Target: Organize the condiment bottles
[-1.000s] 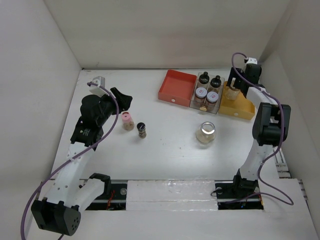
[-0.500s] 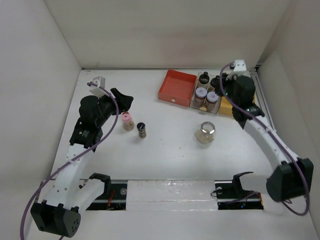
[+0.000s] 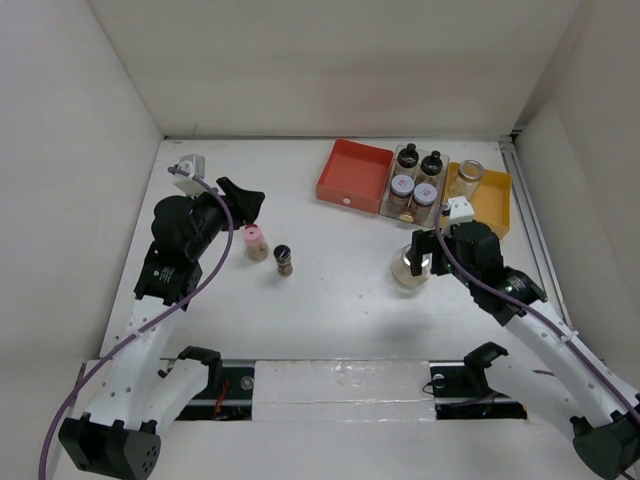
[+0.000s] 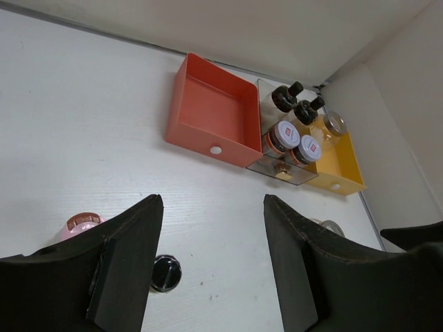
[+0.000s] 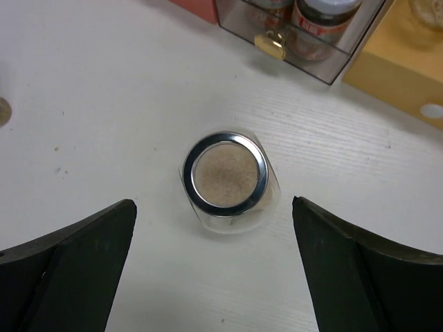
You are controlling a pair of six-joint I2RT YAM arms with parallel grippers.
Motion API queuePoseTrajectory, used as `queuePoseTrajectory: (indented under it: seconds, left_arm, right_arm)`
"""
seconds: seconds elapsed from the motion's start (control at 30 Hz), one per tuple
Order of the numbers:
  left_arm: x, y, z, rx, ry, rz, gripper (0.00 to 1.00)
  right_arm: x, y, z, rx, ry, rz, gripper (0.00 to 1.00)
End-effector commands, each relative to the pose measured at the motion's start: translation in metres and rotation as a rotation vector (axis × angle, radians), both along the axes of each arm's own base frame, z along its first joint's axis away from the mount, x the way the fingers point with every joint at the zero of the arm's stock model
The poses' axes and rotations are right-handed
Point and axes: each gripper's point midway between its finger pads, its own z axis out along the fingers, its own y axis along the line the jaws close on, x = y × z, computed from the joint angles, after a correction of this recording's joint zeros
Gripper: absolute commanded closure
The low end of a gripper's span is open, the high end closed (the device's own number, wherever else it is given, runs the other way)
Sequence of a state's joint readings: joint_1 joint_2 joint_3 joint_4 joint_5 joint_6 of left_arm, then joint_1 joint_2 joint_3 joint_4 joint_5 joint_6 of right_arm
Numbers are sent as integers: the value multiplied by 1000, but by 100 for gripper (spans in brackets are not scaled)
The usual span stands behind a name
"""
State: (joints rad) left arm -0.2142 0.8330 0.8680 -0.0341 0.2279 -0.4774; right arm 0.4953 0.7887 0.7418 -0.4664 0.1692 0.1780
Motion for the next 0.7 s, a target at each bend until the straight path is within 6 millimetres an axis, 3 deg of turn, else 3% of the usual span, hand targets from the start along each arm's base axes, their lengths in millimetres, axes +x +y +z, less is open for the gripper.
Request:
queuePoseTrajectory:
  seconds: [0.0, 0.17, 0.23, 0.4, 0.57, 0.67]
  left_arm:
    - [-2, 2, 22, -12, -77, 1, 44]
    - [-4, 2, 25, -14, -86, 1, 44]
    - [-4, 2, 25, -14, -86, 1, 44]
    - [-4, 2, 25, -14, -86, 1, 44]
    - [-2, 2, 22, -12, -77, 1, 44]
    - [-2, 2, 22, -12, -77, 1, 44]
  right_arm:
    - [-6, -2, -22, -40, 88, -20, 0]
    - [2, 16, -47, -56, 158, 63, 0]
    - [9, 20, -47, -68, 148, 66, 0]
    - [21, 9, -59, -132, 160, 36, 0]
    - [37, 12, -64, -97, 147, 39, 0]
    - [42, 12, -68, -104, 151, 32, 9]
